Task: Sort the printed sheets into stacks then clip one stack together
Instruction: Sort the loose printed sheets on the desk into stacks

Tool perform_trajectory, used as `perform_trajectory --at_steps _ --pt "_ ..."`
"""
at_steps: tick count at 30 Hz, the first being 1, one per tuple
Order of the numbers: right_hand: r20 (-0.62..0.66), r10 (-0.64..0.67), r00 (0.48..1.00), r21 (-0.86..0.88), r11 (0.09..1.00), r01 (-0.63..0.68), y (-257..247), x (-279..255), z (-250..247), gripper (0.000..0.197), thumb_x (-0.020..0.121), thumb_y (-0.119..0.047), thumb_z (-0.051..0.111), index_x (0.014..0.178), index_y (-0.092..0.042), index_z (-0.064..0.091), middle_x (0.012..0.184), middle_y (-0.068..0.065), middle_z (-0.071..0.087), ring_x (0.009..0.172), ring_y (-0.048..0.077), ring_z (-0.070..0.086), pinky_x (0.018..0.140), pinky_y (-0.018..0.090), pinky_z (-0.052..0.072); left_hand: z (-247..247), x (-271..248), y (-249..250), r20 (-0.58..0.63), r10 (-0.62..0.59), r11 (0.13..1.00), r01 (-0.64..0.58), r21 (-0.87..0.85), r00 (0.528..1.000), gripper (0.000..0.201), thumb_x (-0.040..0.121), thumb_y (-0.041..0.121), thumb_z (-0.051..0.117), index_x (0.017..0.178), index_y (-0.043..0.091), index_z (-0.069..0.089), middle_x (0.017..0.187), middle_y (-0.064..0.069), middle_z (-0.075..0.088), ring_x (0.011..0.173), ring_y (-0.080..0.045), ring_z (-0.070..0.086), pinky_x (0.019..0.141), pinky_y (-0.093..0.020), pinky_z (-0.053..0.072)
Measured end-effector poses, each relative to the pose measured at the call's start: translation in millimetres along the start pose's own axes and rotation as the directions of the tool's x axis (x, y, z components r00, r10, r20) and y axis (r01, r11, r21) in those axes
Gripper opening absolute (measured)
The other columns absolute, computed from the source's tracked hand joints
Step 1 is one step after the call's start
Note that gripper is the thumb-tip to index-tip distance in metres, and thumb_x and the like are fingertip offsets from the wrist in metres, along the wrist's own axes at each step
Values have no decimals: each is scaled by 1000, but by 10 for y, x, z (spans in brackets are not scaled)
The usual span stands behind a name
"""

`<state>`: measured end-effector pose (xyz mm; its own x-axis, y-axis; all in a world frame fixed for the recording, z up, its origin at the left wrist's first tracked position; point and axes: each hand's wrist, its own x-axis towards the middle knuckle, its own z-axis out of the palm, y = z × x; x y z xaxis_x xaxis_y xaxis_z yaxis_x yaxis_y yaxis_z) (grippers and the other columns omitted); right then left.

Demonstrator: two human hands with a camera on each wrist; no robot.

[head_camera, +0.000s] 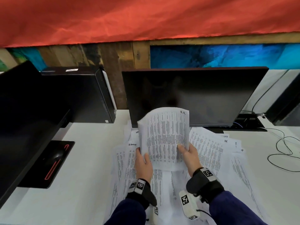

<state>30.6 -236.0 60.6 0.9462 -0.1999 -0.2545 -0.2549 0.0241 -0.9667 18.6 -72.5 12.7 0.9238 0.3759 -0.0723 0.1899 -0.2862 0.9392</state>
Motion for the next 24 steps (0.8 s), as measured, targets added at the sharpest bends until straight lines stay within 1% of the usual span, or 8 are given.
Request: perform_trajectory --at_steps 2,4,6,8,12,15,19,24 --pt "4 -7 1000 -3 1000 7 -36 -22 33 14 95 -10 52 106 -18 55 108 21 64 94 32 64 74 35 53 -118 43 2 17 -38 999 38 21 999 42 99 15 36 141 12 32 132 -6 53 119 -23 53 107 -42 40" --pt "-32 14 999 28 1000 -13 29 -50 45 29 93 -15 55 119 -20 44 103 10 60 84 19 60 69 30 50 -326 115 -3 97 -89 996 87 26 991 49 98 12 37 146 12 26 133 5 45 120 -14 46 109 -31 32" --pt "-65 75 995 28 997 -73 215 -82 67 39 95 -22 54 129 -21 36 107 5 54 92 17 55 81 32 47 -599 242 -67 175 -122 992 123 5 977 48 94 8 39 141 18 34 134 3 49 117 -17 49 107 -35 36" --pt "-19 151 988 -82 985 -152 462 -159 109 42 96 -21 52 135 -16 36 119 10 51 105 25 53 94 38 44 -938 384 -154 200 -186 981 193 -17 962 51 90 3 40 139 19 38 131 -2 55 117 -23 54 107 -43 39" --pt "86 178 980 -391 911 -131 907 -287 188 41 93 -12 54 131 -11 42 111 12 57 92 21 56 80 29 46 -1724 726 -488 192 -321 943 294 156 927 49 88 -2 46 136 11 44 128 -9 57 119 -29 53 106 -44 41" --pt "89 147 985 -480 873 -87 1047 -292 206 42 88 -11 56 130 -11 47 117 13 55 98 22 56 92 35 47 -2304 921 -794 135 -425 864 356 356 895 42 86 -6 46 125 4 52 122 -17 60 116 -35 55 99 -42 45" --pt "74 139 988 -535 842 -78 1134 -234 229 44 87 -12 57 130 -10 50 119 15 53 101 24 57 99 41 47 -2821 996 -1016 -44 -511 711 452 538 858 47 86 -8 43 133 -4 44 132 -24 52 121 -39 49 103 -41 40" --pt "40 112 993 -560 825 -71 1193 -236 242 42 85 -11 57 127 -9 52 116 15 54 100 25 57 97 40 48 -2756 828 -886 -318 -478 609 570 551 819 54 86 4 54 137 0 34 136 -28 41 125 -42 42 105 -48 35"
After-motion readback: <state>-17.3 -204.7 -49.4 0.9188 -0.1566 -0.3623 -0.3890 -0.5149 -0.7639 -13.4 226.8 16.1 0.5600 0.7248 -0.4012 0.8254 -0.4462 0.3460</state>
